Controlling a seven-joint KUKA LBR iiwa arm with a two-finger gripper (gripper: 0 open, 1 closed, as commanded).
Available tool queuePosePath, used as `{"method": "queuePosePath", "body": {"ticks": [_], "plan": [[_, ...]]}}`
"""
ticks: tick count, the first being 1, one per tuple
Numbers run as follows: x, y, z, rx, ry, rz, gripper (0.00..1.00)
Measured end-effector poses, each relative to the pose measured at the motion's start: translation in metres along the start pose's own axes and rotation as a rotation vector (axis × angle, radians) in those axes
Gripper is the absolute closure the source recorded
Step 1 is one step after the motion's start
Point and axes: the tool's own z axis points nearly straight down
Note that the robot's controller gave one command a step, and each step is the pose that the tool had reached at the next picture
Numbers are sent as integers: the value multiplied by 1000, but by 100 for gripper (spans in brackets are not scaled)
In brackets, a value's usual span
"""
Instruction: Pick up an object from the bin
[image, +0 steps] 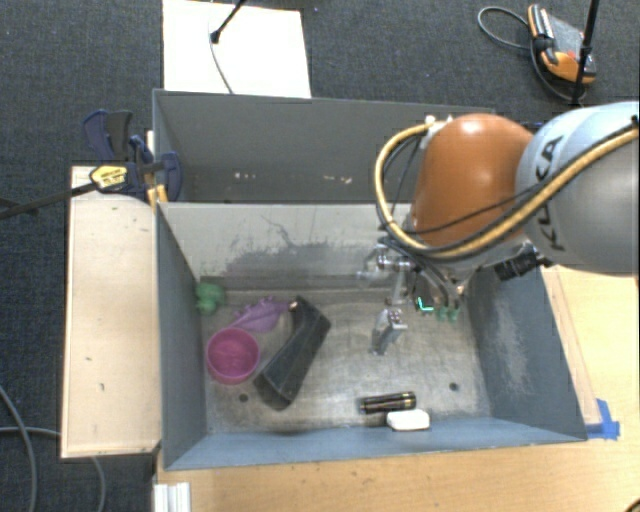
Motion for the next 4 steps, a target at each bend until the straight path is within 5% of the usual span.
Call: {"method": "queuePosePath", "body": {"ticks": [1, 2, 3, 4], "plan": [[-2, 0, -4, 0, -8, 1, 0], [-14, 34, 42, 0, -16, -20, 0], [10, 38, 119, -2, -19, 72, 0], [-12, 78, 121, 5, -14, 89, 0]]}}
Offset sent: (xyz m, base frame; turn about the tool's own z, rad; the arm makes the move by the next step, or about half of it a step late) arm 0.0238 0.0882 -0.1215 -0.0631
